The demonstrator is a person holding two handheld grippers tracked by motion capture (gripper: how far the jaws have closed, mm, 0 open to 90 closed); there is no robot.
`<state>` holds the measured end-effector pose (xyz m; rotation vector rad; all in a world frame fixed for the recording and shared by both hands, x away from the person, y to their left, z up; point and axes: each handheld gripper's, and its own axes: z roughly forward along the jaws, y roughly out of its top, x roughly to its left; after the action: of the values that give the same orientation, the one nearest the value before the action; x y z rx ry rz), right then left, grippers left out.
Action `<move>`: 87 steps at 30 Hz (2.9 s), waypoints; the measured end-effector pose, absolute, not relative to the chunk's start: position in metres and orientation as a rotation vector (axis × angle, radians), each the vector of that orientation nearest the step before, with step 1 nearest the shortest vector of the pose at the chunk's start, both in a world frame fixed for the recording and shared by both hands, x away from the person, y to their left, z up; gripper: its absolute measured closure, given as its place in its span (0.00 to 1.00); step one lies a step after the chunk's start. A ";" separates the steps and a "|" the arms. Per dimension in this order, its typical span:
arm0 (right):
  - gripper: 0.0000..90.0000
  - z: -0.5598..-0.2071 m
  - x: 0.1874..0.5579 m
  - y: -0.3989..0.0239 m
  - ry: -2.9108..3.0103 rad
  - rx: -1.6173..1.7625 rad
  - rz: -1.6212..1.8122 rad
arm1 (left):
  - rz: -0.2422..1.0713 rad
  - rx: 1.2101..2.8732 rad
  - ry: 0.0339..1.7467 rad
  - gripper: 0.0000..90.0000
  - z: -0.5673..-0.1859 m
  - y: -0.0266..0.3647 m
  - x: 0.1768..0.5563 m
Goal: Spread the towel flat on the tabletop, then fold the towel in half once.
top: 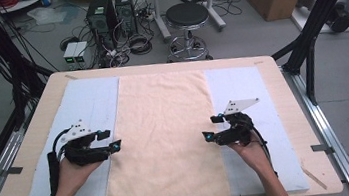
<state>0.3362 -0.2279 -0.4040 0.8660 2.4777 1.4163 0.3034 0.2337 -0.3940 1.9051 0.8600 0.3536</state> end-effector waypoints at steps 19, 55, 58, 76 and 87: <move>0.31 -0.375 0.365 -0.219 2.491 0.842 1.361 | 0.371 1.897 0.896 0.45 -0.384 0.235 0.332; 0.44 -0.419 0.441 -0.207 2.525 1.031 1.093 | 0.326 2.017 1.014 0.46 -0.424 0.218 0.405; 0.47 -0.424 0.444 -0.206 2.529 1.030 1.071 | 0.309 2.057 1.028 0.47 -0.430 0.216 0.408; 0.63 -0.435 0.444 -0.208 2.546 1.011 0.985 | 0.426 2.091 1.039 0.65 -0.441 0.208 0.403; 0.61 -0.433 0.446 -0.210 2.536 1.007 1.014 | 0.438 2.002 1.104 0.62 -0.441 0.213 0.408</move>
<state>0.4465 -0.2102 -0.4333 1.0071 2.5362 1.0139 0.4081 0.2134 -0.4413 2.0025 1.1038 0.4381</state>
